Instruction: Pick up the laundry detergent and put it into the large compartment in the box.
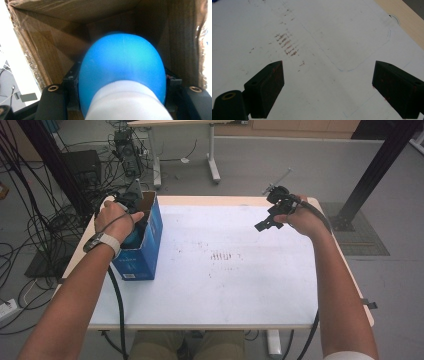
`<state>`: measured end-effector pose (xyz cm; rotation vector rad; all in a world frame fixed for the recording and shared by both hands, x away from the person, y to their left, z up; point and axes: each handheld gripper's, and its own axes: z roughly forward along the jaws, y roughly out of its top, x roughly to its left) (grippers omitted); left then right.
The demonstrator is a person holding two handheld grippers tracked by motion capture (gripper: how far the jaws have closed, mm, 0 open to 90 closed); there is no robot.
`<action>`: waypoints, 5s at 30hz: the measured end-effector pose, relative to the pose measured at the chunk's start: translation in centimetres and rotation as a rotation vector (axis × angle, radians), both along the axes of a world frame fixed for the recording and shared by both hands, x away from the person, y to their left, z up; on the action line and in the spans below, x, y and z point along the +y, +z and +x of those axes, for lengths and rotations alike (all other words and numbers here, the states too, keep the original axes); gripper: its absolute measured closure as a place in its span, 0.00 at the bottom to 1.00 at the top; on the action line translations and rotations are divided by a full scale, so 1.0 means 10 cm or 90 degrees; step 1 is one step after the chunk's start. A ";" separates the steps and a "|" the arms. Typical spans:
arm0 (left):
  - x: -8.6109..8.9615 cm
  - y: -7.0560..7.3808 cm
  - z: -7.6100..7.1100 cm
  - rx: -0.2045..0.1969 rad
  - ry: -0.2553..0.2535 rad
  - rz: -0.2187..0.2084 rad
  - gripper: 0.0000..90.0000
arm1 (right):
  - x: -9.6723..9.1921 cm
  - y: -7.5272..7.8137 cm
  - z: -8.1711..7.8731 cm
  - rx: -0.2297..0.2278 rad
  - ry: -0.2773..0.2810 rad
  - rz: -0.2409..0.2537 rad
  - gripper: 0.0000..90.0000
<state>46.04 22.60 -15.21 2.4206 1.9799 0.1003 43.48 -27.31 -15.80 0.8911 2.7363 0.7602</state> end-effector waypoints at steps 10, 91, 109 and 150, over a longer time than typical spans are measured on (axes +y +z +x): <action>0.03 0.02 -0.03 -0.011 -0.002 -0.013 0.40 | -0.04 0.00 -0.02 0.001 -0.007 0.002 0.12; 0.07 0.71 -0.38 -0.075 -0.110 -0.037 0.06 | 0.01 0.12 -0.26 -0.013 -0.012 -0.006 0.12; -0.08 1.14 -0.53 -0.095 -0.214 -0.068 0.06 | -0.03 0.24 -0.36 -0.017 -0.026 -0.010 0.12; -0.70 1.41 -0.64 -0.079 -0.543 -0.082 0.06 | -0.12 0.26 -0.56 -0.013 -0.072 -0.010 0.11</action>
